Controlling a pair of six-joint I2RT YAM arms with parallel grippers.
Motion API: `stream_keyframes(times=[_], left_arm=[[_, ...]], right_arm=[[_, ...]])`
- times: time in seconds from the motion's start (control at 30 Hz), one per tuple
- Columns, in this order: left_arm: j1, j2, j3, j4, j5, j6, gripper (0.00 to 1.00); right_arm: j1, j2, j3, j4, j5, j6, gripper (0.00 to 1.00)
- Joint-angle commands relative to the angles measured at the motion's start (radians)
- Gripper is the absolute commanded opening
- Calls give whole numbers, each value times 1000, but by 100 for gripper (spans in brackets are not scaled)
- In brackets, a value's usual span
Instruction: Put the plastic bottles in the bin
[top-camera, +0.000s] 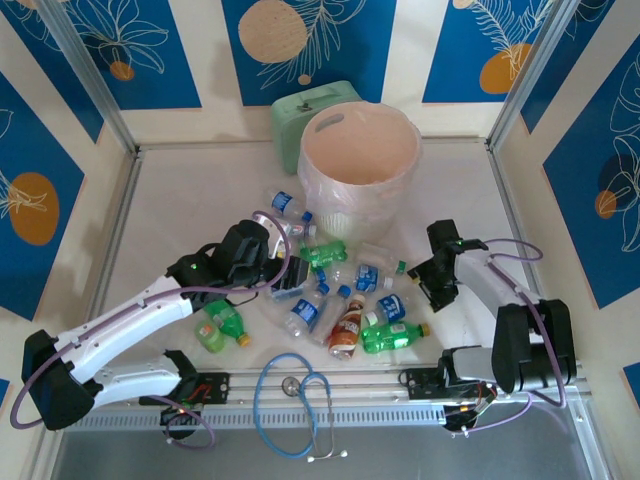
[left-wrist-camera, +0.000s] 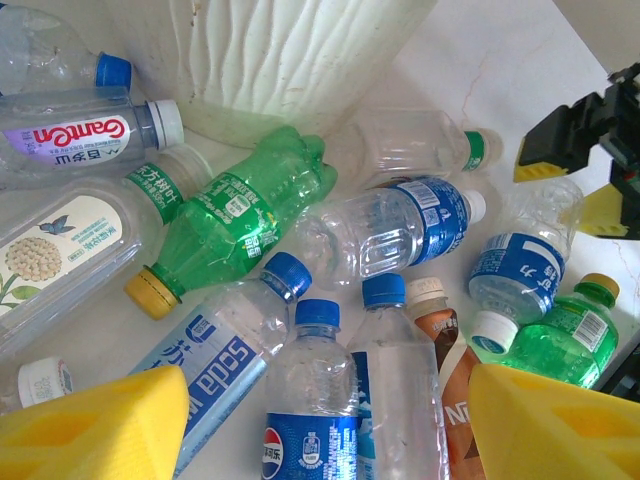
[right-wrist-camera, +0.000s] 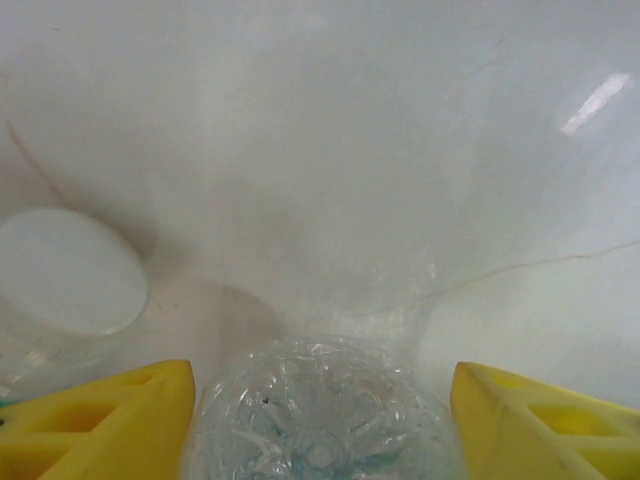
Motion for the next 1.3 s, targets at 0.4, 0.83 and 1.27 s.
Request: stream_keyframes(times=[0.4, 0.83, 1.27], left_arm=[[-10, -17, -2, 5, -15, 9, 73], [-10, -15, -2, -1, -16, 7, 73], [-10, -14, 0, -2, -21, 9, 73]], right_arm=[[-64, -131, 49, -119, 10, -88, 70], [-96, 51, 51, 0, -49, -157, 83], [-112, 148, 59, 59, -25, -165, 65]])
